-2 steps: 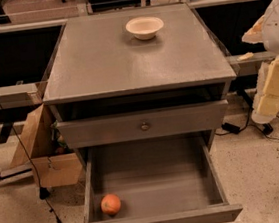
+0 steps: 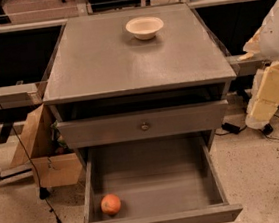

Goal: Pick orange from middle drawer and place on counter

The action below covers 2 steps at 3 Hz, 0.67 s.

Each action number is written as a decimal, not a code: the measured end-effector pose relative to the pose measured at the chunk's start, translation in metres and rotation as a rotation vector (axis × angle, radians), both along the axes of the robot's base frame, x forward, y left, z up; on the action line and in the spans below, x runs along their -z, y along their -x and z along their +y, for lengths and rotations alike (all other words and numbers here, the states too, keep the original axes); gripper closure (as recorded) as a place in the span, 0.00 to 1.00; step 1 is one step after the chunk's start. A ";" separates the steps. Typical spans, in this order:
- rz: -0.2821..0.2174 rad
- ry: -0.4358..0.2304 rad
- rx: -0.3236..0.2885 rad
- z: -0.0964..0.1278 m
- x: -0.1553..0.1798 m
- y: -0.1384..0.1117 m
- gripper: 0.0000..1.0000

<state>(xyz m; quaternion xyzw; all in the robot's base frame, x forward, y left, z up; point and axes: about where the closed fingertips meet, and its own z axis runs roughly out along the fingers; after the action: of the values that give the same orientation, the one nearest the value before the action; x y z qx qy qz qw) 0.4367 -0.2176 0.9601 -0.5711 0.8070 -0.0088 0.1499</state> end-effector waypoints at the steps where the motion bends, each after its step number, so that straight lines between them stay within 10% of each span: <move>1: 0.153 -0.089 0.139 0.006 0.048 0.004 0.00; 2: 0.303 -0.239 0.324 0.025 0.099 0.011 0.00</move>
Offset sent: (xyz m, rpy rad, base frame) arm -0.0129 0.0546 -0.1585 0.4723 0.5224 -0.6735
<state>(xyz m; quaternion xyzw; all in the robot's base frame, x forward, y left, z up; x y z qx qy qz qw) 0.4254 -0.1927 0.8616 -0.4074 0.8966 0.1484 0.0906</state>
